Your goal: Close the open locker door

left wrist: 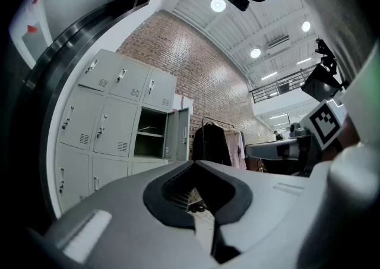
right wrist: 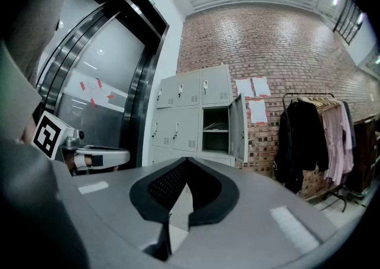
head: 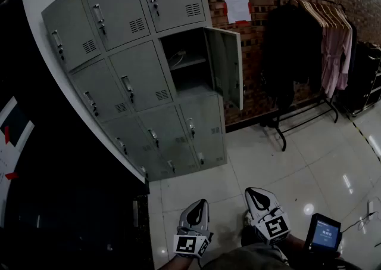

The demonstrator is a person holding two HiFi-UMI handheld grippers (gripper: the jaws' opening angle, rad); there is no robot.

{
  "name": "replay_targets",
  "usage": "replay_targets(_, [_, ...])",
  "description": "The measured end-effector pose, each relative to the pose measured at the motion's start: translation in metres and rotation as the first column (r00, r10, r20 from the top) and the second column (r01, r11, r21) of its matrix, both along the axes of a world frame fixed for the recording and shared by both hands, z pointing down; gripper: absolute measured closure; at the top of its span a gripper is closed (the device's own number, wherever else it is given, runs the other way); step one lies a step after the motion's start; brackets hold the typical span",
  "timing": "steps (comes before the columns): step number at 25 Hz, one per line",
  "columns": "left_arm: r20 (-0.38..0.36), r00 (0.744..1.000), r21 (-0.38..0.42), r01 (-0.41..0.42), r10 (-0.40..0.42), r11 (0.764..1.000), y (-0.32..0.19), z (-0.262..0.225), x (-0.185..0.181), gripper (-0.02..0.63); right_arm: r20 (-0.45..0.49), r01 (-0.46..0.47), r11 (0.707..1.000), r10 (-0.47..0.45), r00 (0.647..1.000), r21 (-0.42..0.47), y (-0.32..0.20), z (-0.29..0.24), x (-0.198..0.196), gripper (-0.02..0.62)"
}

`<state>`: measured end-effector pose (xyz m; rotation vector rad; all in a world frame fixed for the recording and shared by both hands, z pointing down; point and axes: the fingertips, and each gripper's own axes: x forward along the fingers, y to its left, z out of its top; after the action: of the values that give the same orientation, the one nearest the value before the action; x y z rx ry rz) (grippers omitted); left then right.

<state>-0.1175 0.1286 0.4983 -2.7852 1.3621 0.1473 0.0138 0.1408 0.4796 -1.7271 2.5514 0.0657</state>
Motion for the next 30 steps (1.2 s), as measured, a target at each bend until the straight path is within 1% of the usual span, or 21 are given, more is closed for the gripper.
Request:
replay_targets(3, [0.002,1.000,-0.005,0.006,-0.006,1.000,-0.028,0.002,0.012,0.604,0.004,0.004,1.000,-0.004,1.000,-0.001,-0.030,0.005,0.012,0.589])
replay_targets(9, [0.012,0.999,0.001,0.040,-0.040,0.999,-0.105,-0.002,0.045,0.604,0.020,0.035,0.999,-0.036,0.999,0.020,-0.110,0.006,0.046,0.589])
replay_targets(12, [0.013,0.998,0.012,0.055,-0.055,0.998,-0.150,-0.012,0.067,0.604,0.031,0.043,0.999,-0.043,0.999,0.019,-0.156,-0.003,0.069,0.589])
replay_targets(17, [0.009,0.995,0.026,0.101,-0.101,0.995,-0.221,-0.023,0.095,0.604,0.023,0.088,0.996,-0.089,0.996,0.011,-0.230,-0.011,0.100,0.589])
replay_targets(20, [0.006,0.993,0.035,0.122,-0.122,0.992,-0.254,-0.028,0.111,0.604,0.029,0.104,0.994,-0.105,0.994,0.034,-0.266,-0.018,0.117,0.589])
replay_targets(26, [0.005,0.989,0.045,0.149,-0.149,0.988,-0.307,-0.031,0.125,0.604,0.006,0.117,0.992,-0.117,0.993,0.037,-0.324,-0.022,0.140,0.589])
replay_targets(28, [0.005,0.989,0.047,0.146,-0.146,0.988,-0.323,-0.032,0.128,0.604,0.014,0.112,0.993,-0.113,0.994,0.045,-0.339,-0.025,0.144,0.589])
replay_targets(30, [0.005,0.991,0.051,0.134,-0.135,0.990,-0.337,-0.033,0.130,0.604,0.001,0.109,0.993,-0.109,0.994,0.044,-0.352,-0.025,0.146,0.589])
